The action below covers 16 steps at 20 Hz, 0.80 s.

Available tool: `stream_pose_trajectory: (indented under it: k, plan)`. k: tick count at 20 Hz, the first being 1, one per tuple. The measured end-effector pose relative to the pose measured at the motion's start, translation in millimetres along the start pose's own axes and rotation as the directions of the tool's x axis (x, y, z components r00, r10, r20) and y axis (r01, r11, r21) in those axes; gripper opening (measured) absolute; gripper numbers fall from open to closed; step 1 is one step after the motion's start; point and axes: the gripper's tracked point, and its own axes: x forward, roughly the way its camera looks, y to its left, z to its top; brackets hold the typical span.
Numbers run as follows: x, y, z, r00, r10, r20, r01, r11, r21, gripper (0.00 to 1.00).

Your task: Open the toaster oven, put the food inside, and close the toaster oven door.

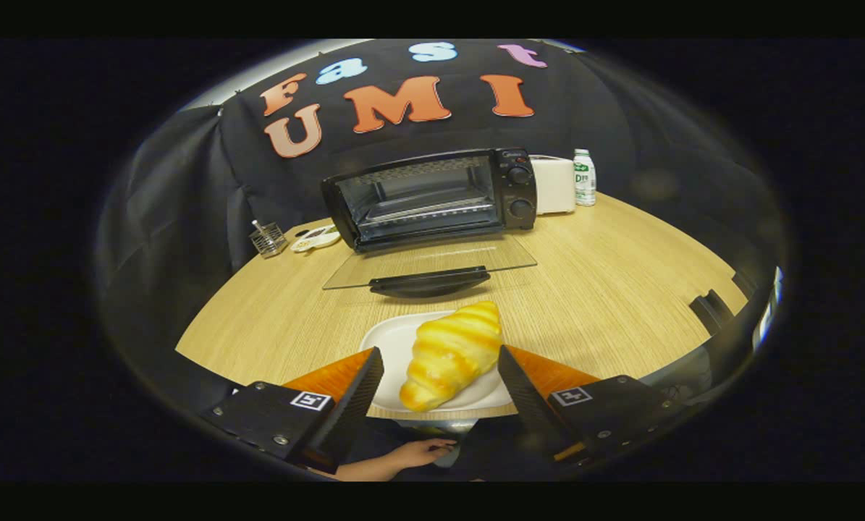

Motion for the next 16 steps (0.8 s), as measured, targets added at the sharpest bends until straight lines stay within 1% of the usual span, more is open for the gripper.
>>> stream_pose_trajectory:
  k: [6, 8, 10, 11, 12, 14, 15, 16]
  plan:
    - [13.2, 0.5, -29.8, 0.996, -0.062, -0.066, 0.063, 0.998, 0.018, 0.94]
    - [19.6, -4.2, -26.1, 0.994, -0.098, -0.050, 0.098, 0.995, 0.007, 0.90]
    - [20.5, -10.3, -26.5, 0.991, -0.124, -0.053, 0.124, 0.992, -0.003, 0.85]
    - [22.6, -11.2, -27.6, 0.990, -0.130, -0.053, 0.130, 0.991, -0.011, 0.78]
    - [23.2, -10.5, -28.2, 0.989, -0.134, -0.060, 0.133, 0.991, -0.026, 0.73]
    - [23.6, -10.5, -29.8, 0.987, -0.143, -0.076, 0.140, 0.989, -0.047, 0.68]
    - [23.1, -10.2, -28.9, 0.986, -0.141, -0.084, 0.138, 0.990, -0.041, 0.63]
    - [22.8, -10.1, -28.3, 0.986, -0.135, -0.096, 0.133, 0.991, -0.035, 0.61]
